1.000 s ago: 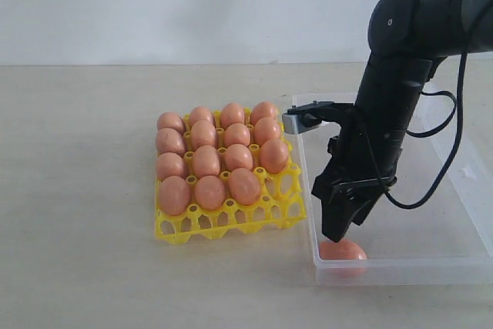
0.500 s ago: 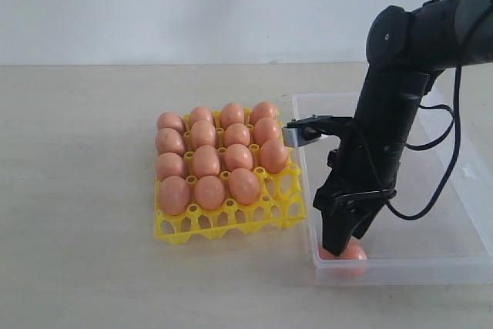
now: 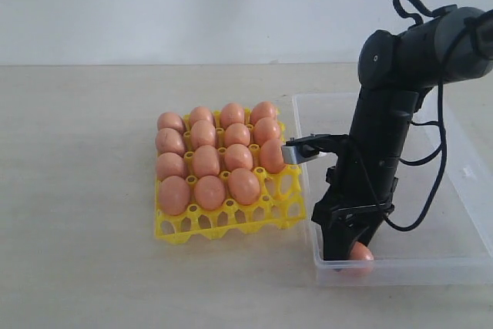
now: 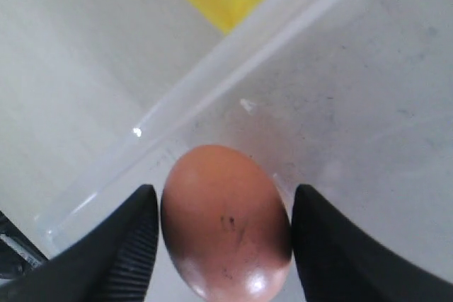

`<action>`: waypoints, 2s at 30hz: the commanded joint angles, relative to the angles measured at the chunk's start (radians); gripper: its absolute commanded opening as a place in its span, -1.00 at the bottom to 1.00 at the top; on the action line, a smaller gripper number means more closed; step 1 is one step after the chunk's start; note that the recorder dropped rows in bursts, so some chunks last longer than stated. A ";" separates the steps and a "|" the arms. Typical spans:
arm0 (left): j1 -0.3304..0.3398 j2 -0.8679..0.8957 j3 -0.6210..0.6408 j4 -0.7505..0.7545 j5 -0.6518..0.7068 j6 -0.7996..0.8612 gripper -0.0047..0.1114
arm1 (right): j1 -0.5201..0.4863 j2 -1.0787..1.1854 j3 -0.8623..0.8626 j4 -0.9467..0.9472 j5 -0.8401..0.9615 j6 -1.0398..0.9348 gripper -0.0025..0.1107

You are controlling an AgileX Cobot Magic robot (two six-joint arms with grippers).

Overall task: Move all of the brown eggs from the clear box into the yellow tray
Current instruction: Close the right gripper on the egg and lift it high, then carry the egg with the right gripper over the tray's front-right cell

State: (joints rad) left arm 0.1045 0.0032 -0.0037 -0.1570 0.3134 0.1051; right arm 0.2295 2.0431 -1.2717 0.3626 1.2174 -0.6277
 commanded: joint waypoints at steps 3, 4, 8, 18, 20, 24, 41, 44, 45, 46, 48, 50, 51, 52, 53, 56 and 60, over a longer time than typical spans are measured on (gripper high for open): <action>0.001 -0.003 0.004 -0.001 0.000 0.004 -0.85 | 0.002 0.003 0.003 -0.010 0.004 -0.014 -0.53; 0.001 -0.003 0.004 -0.001 0.000 0.004 -0.85 | 0.002 0.003 0.003 -0.010 0.004 -0.014 -0.70; 0.001 -0.003 0.004 -0.001 0.000 0.004 -0.85 | 0.002 0.003 0.003 -0.010 0.004 -0.086 -0.96; 0.001 -0.003 0.004 -0.001 0.000 0.004 -0.85 | 0.000 -0.116 0.003 -0.068 -0.110 -0.069 -0.96; 0.001 -0.003 0.004 -0.001 0.000 0.004 -0.85 | 0.000 -0.183 0.003 -0.098 -0.130 -0.051 -0.96; 0.001 -0.003 0.004 -0.001 0.000 0.004 -0.85 | 0.000 -0.234 0.003 -0.161 -0.257 0.079 -0.96; 0.001 -0.003 0.004 -0.001 0.000 0.004 -0.85 | 0.000 -0.302 -0.026 1.382 -1.242 -0.893 -0.96; 0.001 -0.003 0.004 -0.001 0.000 0.004 -0.85 | -0.001 -0.249 -0.071 1.382 -1.268 -0.889 -0.96; 0.001 -0.003 0.004 -0.001 0.000 0.004 -0.85 | -0.001 -0.236 -0.086 1.382 -1.227 -0.901 -0.96; 0.001 -0.003 0.004 -0.001 0.000 0.004 -0.85 | -0.001 -0.228 -0.099 1.376 -1.178 -0.925 -0.96; 0.001 -0.003 0.004 -0.001 0.000 0.004 -0.85 | -0.001 -0.209 -0.135 1.352 -1.030 -1.034 -0.96; 0.001 -0.003 0.004 -0.001 0.000 0.004 -0.85 | 0.000 -0.198 -0.164 1.352 -0.900 -1.189 -0.96; 0.001 -0.003 0.004 -0.001 0.000 0.004 -0.85 | 0.000 -0.198 -0.175 1.352 -0.836 -1.271 -0.96; 0.001 -0.003 0.004 -0.001 0.000 0.004 -0.85 | 0.000 -0.197 -0.180 1.352 -0.789 -1.335 -0.96; 0.001 -0.003 0.004 -0.001 0.000 0.004 -0.85 | 0.000 -0.197 -0.185 1.352 -0.762 -1.402 -0.96; 0.001 -0.003 0.004 -0.001 0.000 0.004 -0.85 | 0.000 -0.197 -0.186 1.344 -0.721 -1.496 -0.96; 0.001 -0.003 0.004 -0.001 0.000 0.004 -0.85 | 0.000 -0.197 -0.186 1.351 -0.599 -1.489 -0.96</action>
State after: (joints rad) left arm 0.1045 0.0032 -0.0037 -0.1570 0.3134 0.1051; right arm 0.2311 1.8467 -1.4518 1.7044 0.5246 -2.0962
